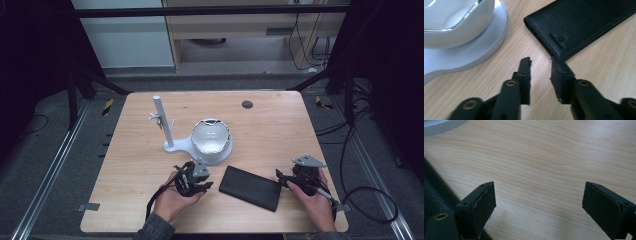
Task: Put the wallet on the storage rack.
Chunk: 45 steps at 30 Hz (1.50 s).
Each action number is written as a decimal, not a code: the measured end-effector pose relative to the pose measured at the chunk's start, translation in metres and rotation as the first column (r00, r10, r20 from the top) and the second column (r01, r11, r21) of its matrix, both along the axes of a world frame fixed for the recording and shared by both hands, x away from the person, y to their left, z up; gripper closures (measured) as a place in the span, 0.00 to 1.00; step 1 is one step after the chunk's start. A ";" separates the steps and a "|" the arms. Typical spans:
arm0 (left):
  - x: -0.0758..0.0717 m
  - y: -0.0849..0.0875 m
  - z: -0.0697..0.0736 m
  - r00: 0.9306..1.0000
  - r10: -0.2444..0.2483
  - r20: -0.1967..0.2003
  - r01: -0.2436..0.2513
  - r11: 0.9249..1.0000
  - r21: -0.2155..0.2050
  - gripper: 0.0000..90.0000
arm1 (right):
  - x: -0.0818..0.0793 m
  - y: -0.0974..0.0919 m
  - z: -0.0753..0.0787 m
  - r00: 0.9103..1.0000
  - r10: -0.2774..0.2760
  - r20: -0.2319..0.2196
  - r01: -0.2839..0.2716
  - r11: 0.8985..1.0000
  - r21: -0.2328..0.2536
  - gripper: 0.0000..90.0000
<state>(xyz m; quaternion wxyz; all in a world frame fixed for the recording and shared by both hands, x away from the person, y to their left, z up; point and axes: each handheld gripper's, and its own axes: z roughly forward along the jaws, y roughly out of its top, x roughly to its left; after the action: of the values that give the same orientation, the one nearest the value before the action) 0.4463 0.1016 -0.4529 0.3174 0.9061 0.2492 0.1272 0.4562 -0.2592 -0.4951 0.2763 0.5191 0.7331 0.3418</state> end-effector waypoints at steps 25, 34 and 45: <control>-0.002 -0.013 -0.025 0.997 -0.053 -0.050 0.056 0.997 0.056 1.00 | -0.005 0.004 0.000 1.000 0.022 -0.008 -0.022 0.999 -0.023 0.12; -0.001 -0.017 -0.028 0.997 -0.066 -0.046 0.069 0.995 0.066 1.00 | -0.006 0.005 0.000 1.000 0.023 -0.004 -0.024 0.999 -0.022 0.12; 0.000 -0.020 -0.029 0.995 -0.077 -0.060 0.080 0.995 0.059 1.00 | -0.006 0.005 0.000 1.000 0.027 -0.007 -0.027 0.999 -0.022 0.12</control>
<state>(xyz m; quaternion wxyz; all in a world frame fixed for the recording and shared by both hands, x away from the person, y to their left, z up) 0.4461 0.0815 -0.4821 0.2867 0.9279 0.2184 0.0960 0.4501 -0.2542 -0.4948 0.2749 0.5074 0.7446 0.3356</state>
